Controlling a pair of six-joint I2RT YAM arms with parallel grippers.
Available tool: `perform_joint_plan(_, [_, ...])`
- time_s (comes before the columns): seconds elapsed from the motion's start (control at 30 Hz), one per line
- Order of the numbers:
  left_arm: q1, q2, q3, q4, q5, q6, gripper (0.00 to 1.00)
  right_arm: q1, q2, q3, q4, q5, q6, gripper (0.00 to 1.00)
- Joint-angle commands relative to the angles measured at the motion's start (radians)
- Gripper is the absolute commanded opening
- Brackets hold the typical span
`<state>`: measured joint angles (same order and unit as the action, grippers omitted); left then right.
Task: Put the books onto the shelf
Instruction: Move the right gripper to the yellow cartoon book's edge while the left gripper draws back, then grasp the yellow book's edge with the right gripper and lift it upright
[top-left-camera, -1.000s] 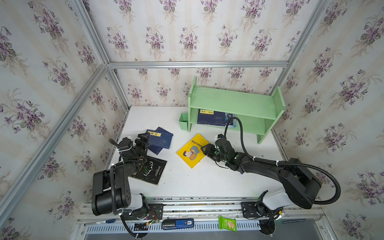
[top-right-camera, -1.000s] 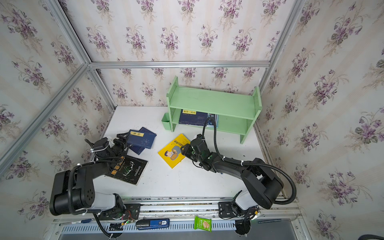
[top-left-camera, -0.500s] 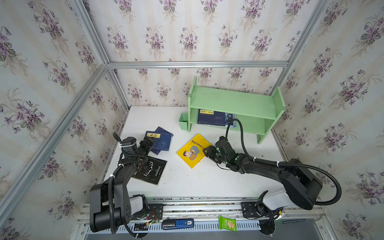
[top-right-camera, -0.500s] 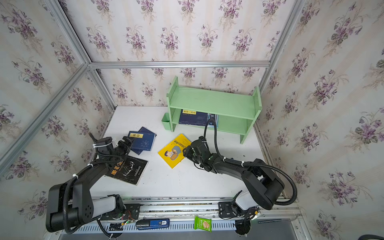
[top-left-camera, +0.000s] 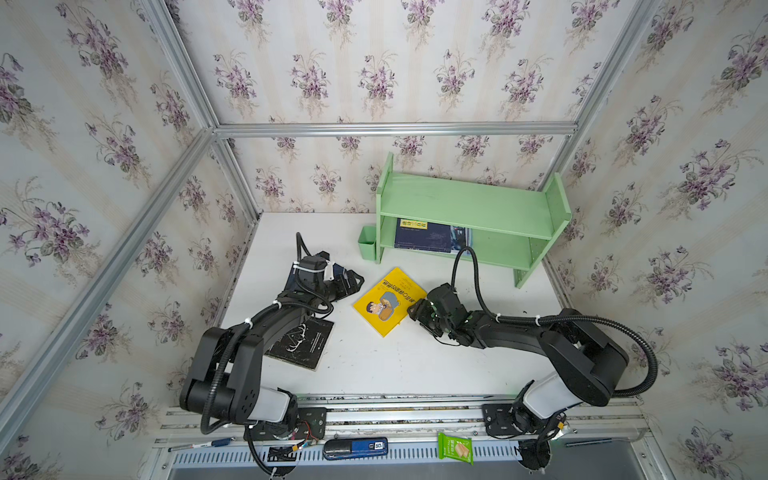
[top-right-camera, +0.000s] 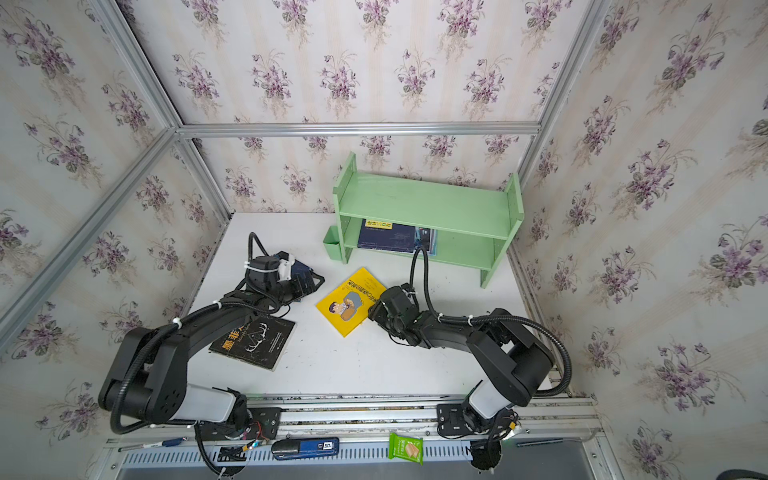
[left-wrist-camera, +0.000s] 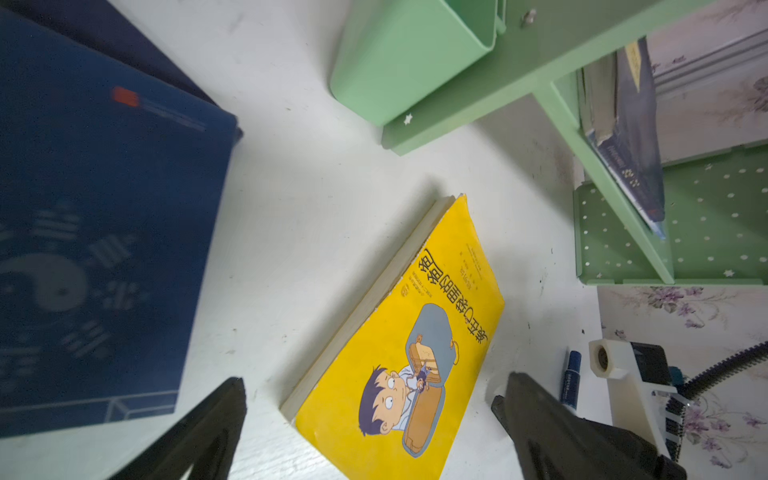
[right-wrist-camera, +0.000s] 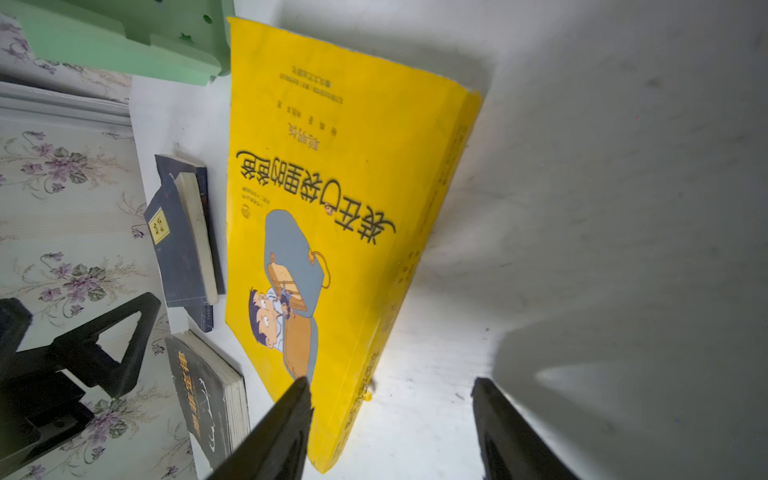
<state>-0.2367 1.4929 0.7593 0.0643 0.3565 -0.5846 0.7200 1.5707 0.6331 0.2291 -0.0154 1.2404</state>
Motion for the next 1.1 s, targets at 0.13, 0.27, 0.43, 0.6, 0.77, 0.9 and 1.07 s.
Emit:
perform_joint_plan(0.13, [-0.054,0.148,0.103,0.024,-0.041,0.047,0.99,0.002,0.033,-0.003,0.058,0.008,0.039,0.75])
perform_joint_plan(0.27, [-0.094,0.242,0.171,0.032,-0.05,0.02,0.99,0.004,0.068,-0.007,0.086,-0.002,0.061,0.77])
perform_joint_plan(0.43, [-0.136,0.308,0.184,0.047,-0.069,-0.034,0.99,0.004,0.121,-0.006,0.148,-0.042,0.089,0.79])
perform_joint_plan(0.6, [-0.153,0.354,0.19,0.072,-0.014,-0.043,0.99,0.004,0.182,0.001,0.281,-0.101,0.111,0.79])
perform_joint_plan(0.77, [-0.154,0.383,0.186,0.139,0.067,-0.069,0.99,0.004,0.217,-0.017,0.475,-0.143,0.111,0.75])
perform_joint_plan(0.9, [-0.157,0.399,0.198,0.183,0.131,-0.089,0.99,0.004,0.228,-0.034,0.65,-0.165,0.106,0.75])
perform_joint_plan(1.07, [-0.158,0.401,0.189,0.237,0.188,-0.117,0.99,0.004,0.244,-0.023,0.76,-0.189,0.113,0.75])
